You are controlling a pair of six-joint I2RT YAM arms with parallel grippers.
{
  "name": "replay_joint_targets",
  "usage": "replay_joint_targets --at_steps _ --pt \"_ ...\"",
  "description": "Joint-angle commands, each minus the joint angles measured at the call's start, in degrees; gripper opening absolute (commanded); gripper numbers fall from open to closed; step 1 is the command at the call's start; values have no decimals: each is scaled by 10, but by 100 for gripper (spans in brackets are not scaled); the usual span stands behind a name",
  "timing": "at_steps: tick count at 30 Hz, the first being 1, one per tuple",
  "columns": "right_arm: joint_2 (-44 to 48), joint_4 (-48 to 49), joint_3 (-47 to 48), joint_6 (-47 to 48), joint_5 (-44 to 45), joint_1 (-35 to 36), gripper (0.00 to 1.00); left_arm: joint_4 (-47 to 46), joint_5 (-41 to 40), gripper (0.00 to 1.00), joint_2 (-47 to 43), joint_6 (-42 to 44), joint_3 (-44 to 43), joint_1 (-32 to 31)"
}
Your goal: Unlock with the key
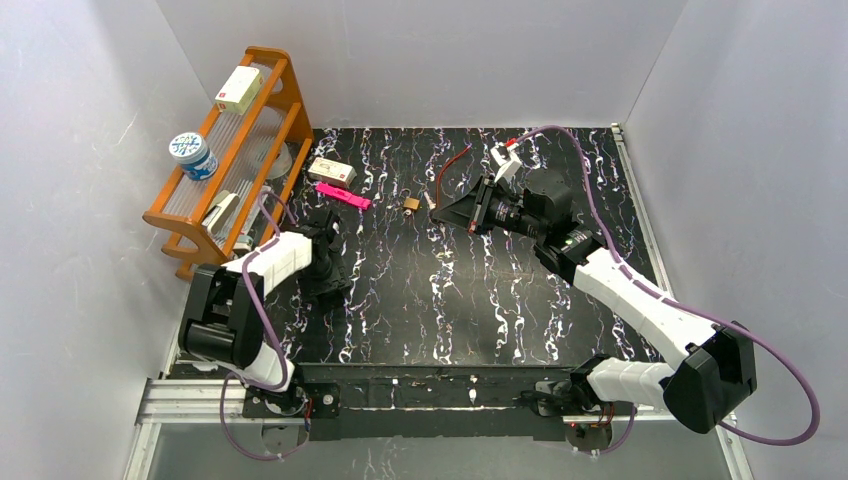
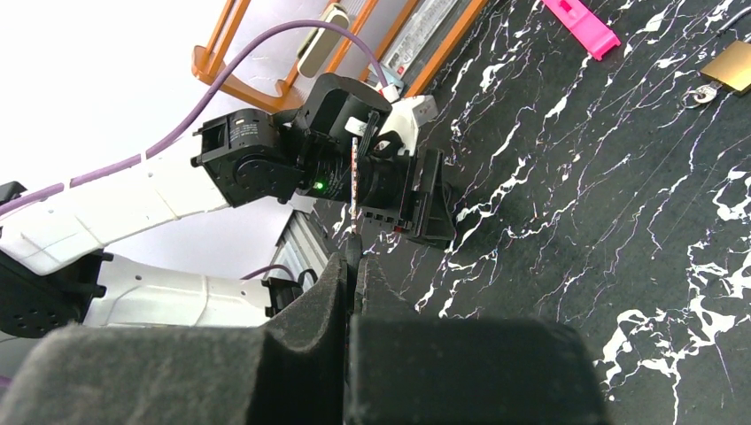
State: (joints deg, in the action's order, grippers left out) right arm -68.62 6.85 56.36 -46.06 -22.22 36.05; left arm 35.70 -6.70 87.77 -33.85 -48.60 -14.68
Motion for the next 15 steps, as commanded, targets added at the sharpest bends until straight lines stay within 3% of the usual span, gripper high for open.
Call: replay_joint_targets --at_steps 1,5,10,15 --pt "0 10 12 10 1 -1 1 19 22 37 16 -4 -9 2" --pt "4 -7 15 4 29 -1 1 15 119 25 -4 16 -53 2" --pt "2 -38 22 -9 61 -5 1 116 242 18 31 71 -220 2" --pt "-1 -43 26 -31 47 -19 1 85 355 17 22 -26 -274 2"
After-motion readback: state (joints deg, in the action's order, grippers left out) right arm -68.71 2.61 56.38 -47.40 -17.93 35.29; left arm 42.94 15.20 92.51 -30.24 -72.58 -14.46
